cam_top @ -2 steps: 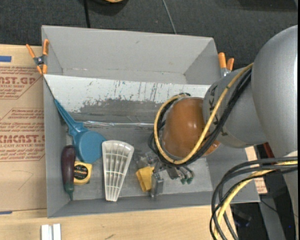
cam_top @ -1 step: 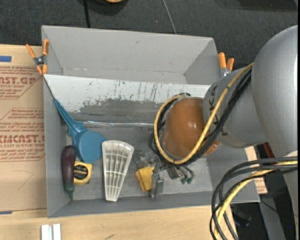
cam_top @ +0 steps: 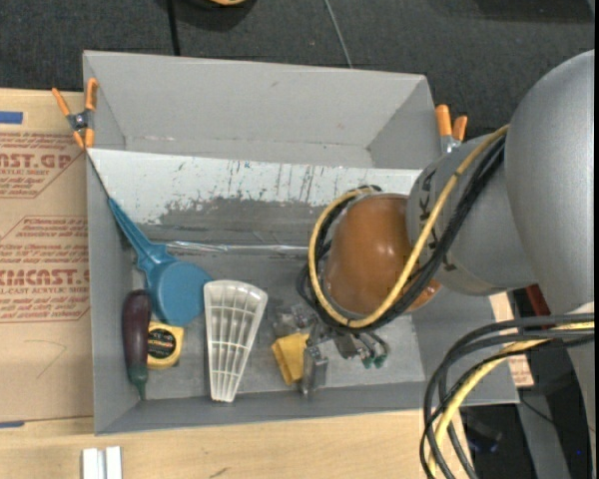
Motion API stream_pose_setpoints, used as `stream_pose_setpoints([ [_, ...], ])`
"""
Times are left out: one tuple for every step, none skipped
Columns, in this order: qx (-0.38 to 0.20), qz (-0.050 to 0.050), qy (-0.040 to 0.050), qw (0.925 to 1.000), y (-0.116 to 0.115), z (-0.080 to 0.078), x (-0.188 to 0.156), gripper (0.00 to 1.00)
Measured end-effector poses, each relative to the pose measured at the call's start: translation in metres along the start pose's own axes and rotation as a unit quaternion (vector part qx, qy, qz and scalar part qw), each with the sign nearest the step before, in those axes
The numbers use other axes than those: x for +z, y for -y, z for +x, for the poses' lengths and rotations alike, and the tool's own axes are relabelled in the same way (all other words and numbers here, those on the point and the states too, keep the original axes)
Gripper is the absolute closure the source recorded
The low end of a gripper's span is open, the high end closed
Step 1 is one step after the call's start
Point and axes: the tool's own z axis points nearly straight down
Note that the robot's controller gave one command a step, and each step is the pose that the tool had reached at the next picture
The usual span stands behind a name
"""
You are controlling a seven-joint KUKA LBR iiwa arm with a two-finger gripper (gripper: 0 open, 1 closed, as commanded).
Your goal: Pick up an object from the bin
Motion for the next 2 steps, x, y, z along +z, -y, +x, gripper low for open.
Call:
stream_pose_setpoints([
  [0.0, -0.001, -0.006, 1.0, -0.001, 0.003, -0.018, 1.0],
  [0.0, -0.001, -0.0066, 1.0, -0.001, 0.003, -0.039, 1.0],
])
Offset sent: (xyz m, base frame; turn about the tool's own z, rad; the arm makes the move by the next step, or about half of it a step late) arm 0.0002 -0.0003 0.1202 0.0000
